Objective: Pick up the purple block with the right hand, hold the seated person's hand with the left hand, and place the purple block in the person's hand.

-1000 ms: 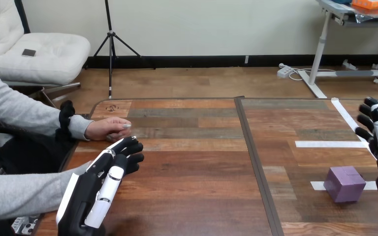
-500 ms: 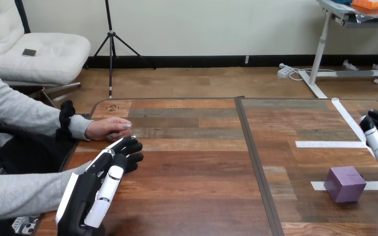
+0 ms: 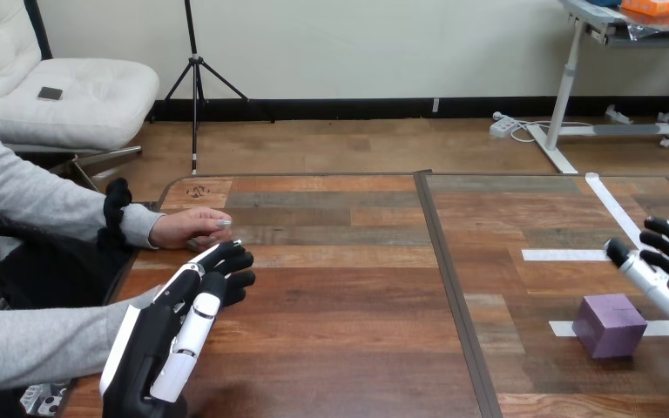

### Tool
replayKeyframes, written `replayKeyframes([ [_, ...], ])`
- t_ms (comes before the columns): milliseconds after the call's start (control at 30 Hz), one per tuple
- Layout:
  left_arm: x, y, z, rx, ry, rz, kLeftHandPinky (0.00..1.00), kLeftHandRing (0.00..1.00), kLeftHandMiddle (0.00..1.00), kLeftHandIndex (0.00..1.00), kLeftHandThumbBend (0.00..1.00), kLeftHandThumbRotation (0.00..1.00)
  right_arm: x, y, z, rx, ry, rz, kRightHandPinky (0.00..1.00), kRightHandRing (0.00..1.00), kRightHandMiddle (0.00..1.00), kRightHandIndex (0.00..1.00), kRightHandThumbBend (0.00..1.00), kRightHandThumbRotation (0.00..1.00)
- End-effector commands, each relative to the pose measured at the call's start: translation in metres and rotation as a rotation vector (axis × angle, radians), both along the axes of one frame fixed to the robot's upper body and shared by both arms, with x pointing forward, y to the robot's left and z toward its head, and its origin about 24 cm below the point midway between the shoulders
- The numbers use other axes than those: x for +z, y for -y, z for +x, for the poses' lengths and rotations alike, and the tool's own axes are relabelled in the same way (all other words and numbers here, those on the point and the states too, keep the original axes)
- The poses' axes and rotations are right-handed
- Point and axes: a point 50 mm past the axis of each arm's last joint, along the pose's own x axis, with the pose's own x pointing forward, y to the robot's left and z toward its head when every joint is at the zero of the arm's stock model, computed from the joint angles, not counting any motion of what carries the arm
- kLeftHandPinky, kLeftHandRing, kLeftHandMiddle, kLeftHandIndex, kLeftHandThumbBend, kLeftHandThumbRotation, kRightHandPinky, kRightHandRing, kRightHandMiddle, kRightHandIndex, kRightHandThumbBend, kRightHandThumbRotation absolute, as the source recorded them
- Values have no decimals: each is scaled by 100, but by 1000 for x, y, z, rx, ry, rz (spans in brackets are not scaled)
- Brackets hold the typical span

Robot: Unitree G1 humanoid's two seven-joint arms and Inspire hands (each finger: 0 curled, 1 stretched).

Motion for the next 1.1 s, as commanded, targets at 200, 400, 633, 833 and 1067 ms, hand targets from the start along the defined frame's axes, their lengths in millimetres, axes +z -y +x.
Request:
replayKeyframes([
  [200, 19, 4, 15, -30, 100, -4, 81, 80, 81, 81, 41, 80, 20, 1, 21, 35, 23, -31, 85, 90, 89, 89, 100, 31],
  [400, 18, 4, 15, -26, 99, -7, 81, 80, 82, 81, 43, 80, 17, 1, 19, 47, -17, -59, 87, 91, 90, 90, 100, 30],
  [633, 19, 4, 16, -26, 96, -5, 81, 79, 81, 80, 43, 80, 11, 0, 17, 44, -58, -65, 89, 92, 90, 91, 100, 28],
  [833, 19, 4, 16, -26, 98, -5, 81, 79, 81, 80, 42, 80, 7, -2, 16, 58, -86, -57, 93, 94, 91, 92, 100, 24],
  [1067, 19, 4, 15, -30, 96, -2, 81, 79, 81, 80, 43, 80, 4, -2, 14, 77, -125, -98, 93, 94, 92, 92, 100, 22],
])
